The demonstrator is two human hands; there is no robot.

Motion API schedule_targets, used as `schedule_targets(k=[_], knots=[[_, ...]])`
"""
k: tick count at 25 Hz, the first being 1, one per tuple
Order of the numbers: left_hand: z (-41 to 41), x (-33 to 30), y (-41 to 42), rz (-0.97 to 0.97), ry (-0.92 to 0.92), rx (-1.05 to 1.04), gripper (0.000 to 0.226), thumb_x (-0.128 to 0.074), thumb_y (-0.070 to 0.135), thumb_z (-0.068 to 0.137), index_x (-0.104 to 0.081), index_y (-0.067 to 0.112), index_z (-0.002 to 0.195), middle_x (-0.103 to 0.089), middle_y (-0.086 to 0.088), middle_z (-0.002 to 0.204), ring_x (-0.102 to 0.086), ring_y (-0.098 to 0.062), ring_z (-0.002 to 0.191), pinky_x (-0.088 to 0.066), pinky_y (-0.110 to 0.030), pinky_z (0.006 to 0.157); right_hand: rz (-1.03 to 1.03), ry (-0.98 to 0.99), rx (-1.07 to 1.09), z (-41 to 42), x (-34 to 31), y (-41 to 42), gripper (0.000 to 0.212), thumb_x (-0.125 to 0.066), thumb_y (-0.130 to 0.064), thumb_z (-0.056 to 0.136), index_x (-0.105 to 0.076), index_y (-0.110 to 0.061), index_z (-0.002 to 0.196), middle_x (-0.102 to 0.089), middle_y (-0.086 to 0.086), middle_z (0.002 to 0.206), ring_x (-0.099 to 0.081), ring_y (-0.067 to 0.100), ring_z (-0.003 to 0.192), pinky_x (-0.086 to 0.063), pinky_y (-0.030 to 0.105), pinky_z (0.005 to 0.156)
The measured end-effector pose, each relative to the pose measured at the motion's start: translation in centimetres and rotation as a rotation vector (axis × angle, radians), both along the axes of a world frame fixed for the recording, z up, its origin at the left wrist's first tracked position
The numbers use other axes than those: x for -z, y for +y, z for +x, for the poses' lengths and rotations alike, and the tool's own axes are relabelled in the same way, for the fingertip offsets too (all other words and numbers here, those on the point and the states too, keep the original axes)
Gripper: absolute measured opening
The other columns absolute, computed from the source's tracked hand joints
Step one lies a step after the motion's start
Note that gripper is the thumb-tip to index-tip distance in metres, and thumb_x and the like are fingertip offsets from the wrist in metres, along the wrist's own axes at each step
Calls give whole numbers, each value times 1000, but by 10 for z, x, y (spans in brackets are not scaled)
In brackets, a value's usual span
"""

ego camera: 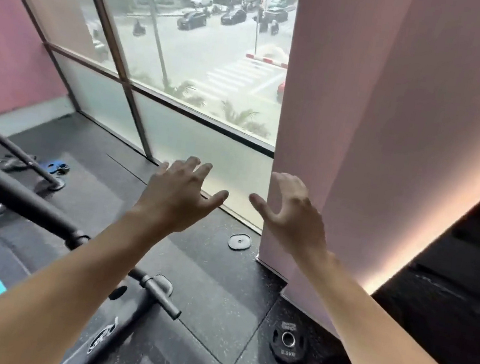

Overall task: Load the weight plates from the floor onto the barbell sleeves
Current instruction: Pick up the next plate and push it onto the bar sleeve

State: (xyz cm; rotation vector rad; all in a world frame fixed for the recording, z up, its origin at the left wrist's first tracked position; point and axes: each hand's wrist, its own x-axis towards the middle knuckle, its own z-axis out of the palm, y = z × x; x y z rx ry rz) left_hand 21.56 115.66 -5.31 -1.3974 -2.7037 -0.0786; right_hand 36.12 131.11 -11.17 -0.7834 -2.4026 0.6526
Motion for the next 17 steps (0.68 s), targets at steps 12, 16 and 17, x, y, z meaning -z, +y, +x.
schedule_targets(k=[12,16,17], knots=[[-37,338,118,-257,-400,-26,73,-26,69,90,-52,16,134,-56,-9,128,-55,-29,118,-43,-44,99,-208,-634,109,-10,286,90,75,-48,-67,91,-35,-24,151,-36,-5,156,-26,16,147,-37,45,110],[-17,506,146,-400,-605,-94,61,-36,59,98,-46,15,139,-51,-10,134,-54,-31,120,-44,-44,96,-303,-804,72,-7,443,117,77,-50,-64,92,-30,-22,153,-35,-3,155,-27,18,146,-40,41,105],[-10,547,150,-432,-667,-123,59,-36,57,99,-45,14,139,-50,-10,134,-55,-32,120,-45,-44,94,-329,-837,83,-4,482,124,79,-50,-65,91,-28,-22,154,-35,-2,156,-29,20,145,-40,42,105]])
